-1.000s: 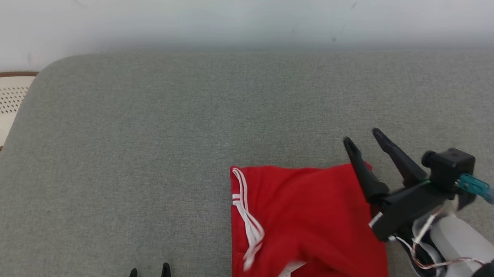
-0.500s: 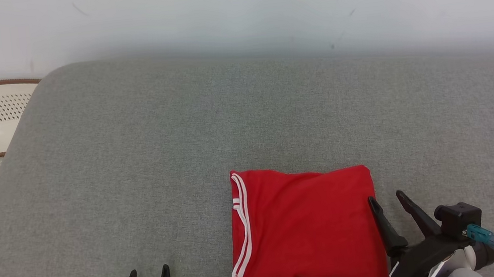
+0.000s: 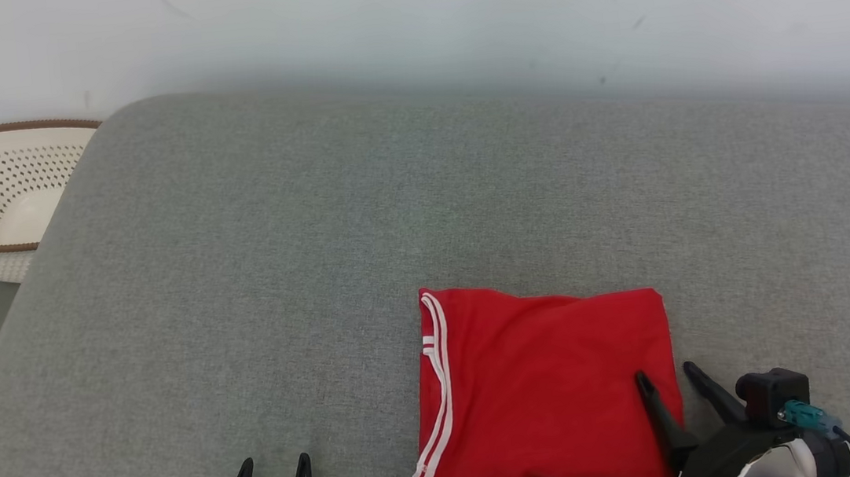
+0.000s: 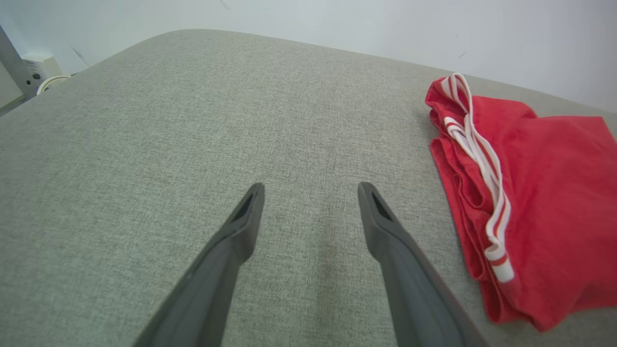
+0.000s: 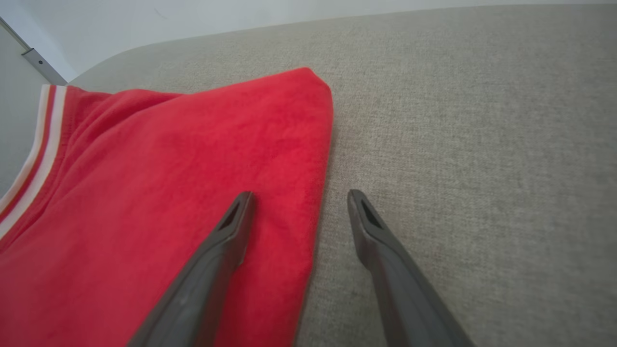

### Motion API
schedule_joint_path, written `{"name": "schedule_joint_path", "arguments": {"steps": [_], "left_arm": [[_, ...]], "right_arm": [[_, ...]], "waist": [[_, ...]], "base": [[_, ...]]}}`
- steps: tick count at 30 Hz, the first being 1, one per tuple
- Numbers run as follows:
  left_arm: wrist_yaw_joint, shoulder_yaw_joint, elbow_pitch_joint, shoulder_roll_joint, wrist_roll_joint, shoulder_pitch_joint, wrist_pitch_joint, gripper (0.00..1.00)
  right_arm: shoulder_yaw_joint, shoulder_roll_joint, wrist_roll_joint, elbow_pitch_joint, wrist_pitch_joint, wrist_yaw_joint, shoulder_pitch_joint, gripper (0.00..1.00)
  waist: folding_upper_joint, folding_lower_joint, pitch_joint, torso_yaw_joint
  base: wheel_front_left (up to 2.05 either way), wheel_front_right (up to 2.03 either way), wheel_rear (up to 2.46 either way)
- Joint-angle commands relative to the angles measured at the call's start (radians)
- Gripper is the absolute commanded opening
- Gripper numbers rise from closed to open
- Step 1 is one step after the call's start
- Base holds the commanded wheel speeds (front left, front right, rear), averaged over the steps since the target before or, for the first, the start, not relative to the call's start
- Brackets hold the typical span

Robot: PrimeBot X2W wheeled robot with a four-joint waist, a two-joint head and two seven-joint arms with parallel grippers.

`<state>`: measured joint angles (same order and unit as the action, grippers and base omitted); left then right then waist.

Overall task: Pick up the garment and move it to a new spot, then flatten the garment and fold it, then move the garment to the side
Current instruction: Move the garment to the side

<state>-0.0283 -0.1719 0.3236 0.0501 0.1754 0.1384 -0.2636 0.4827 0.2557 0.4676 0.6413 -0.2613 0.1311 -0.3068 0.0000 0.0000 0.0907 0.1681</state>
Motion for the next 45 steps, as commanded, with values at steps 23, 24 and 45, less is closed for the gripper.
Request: {"name": "schedule_joint_path", "arguments": {"steps": [23,24,45], "left_arm": [[-0.019,0.014,-0.033,0.001,-0.025,-0.017,0.0,1.0],[-0.019,0.016,-0.033,0.001,-0.026,-0.017,0.0,1.0],[-0.01,0.032,-0.04,0.001,-0.045,0.013,0.0,1.0]], "right_arm": [[-0.056,-0.008,-0.032,0.009,-0.003,-0.001,-0.016,0.0],[-0.059,-0.009,-0.036,0.007,-0.002,-0.001,-0.014,0.0],[-0.075,-0.042,-0.044,0.005,-0.002,-0.001,-0.002,0.0]], "waist": [[0.0,0.0,-0.009,-0.055],[0.0,0.0,-0.01,-0.068],[0.0,0.0,-0.006,-0.38]], "base": [[0.0,0.0,0.0],[0.0,0.0,0.0],[0.0,0.0,0.0]]}}
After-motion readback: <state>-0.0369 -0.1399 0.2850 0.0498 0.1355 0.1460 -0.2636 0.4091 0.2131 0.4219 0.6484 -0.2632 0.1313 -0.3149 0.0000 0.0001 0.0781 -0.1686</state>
